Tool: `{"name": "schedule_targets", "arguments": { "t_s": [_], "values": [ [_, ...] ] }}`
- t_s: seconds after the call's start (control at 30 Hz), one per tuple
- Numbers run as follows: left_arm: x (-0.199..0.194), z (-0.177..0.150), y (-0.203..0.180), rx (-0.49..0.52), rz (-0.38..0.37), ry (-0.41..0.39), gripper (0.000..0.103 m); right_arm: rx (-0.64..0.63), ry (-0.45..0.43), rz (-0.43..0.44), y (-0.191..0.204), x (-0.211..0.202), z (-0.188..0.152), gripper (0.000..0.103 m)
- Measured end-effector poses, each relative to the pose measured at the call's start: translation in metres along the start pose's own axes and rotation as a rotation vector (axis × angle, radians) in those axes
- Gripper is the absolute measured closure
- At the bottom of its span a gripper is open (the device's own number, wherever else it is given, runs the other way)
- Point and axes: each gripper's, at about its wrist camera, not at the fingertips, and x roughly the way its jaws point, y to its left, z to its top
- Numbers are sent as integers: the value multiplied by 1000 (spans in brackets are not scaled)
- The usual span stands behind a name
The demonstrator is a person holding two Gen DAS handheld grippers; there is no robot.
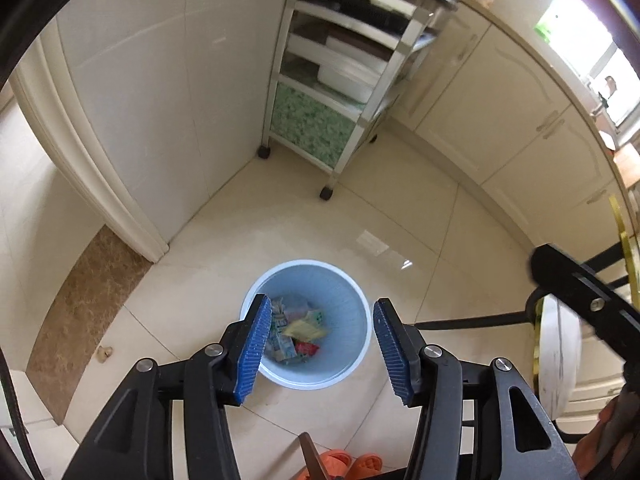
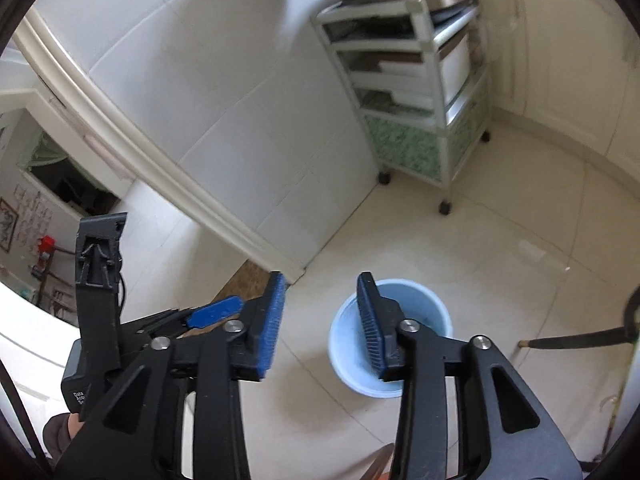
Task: Collect trash
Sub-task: 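Move both tools back to the table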
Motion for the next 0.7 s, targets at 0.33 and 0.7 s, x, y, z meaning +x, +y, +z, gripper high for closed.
{"name": "schedule_targets", "arguments": {
  "t_s": [0.33,0.7],
  "values": [
    [-92,-33,-62,171,-52,-213,51,20,-279,-231,-9,-165,-18,20],
    [-167,-103,-249,552,-282,-345,38,269,-532,-554,-105,-370,-105,2]
  ]
}}
